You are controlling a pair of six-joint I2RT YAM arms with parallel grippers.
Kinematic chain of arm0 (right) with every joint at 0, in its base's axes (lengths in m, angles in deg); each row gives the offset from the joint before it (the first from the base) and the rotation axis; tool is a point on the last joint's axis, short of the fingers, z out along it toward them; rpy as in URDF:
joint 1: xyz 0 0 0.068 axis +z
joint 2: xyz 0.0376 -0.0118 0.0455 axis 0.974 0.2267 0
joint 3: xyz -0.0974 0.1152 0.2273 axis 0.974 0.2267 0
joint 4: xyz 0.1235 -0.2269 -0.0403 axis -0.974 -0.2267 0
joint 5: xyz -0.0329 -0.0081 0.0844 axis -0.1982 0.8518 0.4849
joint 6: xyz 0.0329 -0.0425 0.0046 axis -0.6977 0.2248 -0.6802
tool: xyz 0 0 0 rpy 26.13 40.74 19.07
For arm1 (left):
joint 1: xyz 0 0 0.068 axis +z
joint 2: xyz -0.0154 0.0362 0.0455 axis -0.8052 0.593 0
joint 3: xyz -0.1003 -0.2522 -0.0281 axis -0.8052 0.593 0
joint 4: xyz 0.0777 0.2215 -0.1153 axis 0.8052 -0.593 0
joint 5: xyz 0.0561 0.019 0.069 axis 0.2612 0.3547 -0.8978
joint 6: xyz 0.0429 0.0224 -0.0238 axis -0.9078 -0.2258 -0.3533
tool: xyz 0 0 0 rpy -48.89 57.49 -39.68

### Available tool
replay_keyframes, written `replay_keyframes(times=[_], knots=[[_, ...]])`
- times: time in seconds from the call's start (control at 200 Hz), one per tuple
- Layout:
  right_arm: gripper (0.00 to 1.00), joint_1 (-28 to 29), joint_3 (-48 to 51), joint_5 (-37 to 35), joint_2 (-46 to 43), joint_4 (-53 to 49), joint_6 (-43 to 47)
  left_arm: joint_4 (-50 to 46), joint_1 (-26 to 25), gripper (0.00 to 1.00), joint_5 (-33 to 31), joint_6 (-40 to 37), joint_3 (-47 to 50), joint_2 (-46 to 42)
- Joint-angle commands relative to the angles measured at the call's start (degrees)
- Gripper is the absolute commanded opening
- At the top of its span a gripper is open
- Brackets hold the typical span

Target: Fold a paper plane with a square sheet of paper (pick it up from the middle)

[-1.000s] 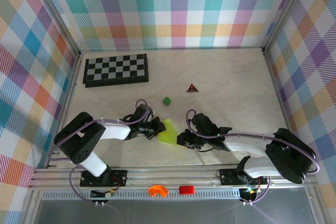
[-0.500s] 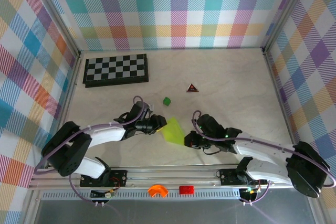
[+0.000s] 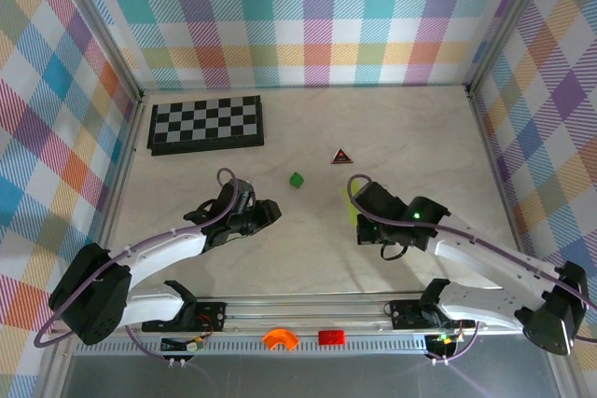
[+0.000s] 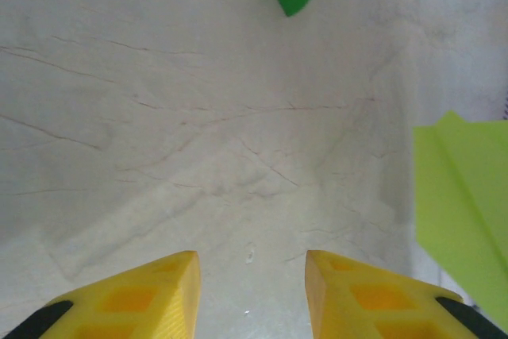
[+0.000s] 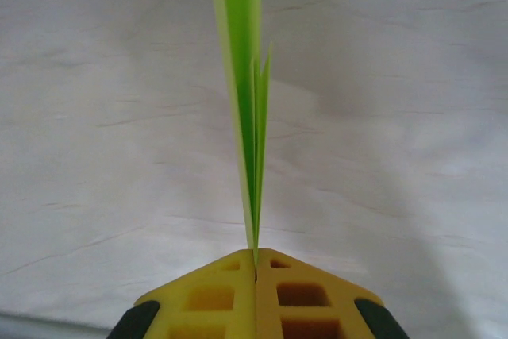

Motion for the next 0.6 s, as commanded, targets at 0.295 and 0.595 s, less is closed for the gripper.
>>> replay_keyframes(times=[0.295, 0.595], knots=[[0.09, 6.54, -8.99, -20.39, 18.65, -18.6, -1.47, -5.85, 5.36, 0.41, -3.84, 1.1, 2.99, -5.32], [0.13, 17.05, -16.6, -18.27, 35.22, -12.54, 5.73, -8.61, 8.37, 0.42, -4.98, 0.79, 4.87, -10.09]])
